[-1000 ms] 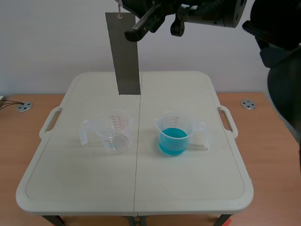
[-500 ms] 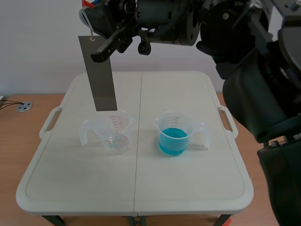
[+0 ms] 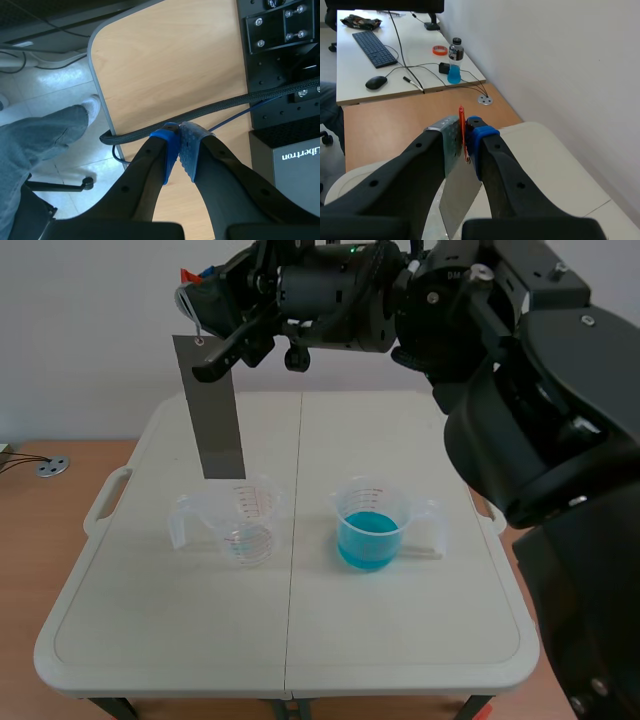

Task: Hold the metal plate by the orange handle, dip it into the blue solution, take it out and point at it, then put the plate back in the beaker on the left.
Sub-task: 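Put the plate into the left beaker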

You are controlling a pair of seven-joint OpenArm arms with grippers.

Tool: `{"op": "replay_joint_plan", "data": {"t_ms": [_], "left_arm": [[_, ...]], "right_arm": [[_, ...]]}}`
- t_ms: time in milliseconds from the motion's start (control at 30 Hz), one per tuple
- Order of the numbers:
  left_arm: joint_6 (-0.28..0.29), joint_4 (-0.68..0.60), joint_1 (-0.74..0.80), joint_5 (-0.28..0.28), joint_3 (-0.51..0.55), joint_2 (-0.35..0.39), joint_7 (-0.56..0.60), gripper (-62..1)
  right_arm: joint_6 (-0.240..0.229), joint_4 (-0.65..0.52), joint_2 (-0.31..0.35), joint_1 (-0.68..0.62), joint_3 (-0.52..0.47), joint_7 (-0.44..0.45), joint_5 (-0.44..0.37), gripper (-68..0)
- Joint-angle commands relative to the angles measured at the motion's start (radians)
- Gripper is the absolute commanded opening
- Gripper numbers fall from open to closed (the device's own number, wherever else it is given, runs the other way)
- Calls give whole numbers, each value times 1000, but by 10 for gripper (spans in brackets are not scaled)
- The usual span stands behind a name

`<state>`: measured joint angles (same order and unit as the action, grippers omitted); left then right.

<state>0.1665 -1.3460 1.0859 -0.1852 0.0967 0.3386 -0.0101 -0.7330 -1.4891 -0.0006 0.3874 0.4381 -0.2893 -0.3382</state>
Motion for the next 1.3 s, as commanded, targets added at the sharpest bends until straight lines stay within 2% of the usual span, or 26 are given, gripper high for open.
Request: {"op": "replay_joint_plan", "data": {"t_ms": [0, 367, 1267], "left_arm": [[5, -14, 8, -6, 3, 3, 9, -593], [5, -14, 8, -6, 3, 3, 9, -593], [5, -14, 8, -6, 3, 3, 9, -593]], "right_arm": [[3, 1, -9, 29, -5, 27, 0, -660], [3, 62, -11, 28, -5, 51, 3, -660], [2, 296, -11, 27, -5, 187, 22, -660]]}}
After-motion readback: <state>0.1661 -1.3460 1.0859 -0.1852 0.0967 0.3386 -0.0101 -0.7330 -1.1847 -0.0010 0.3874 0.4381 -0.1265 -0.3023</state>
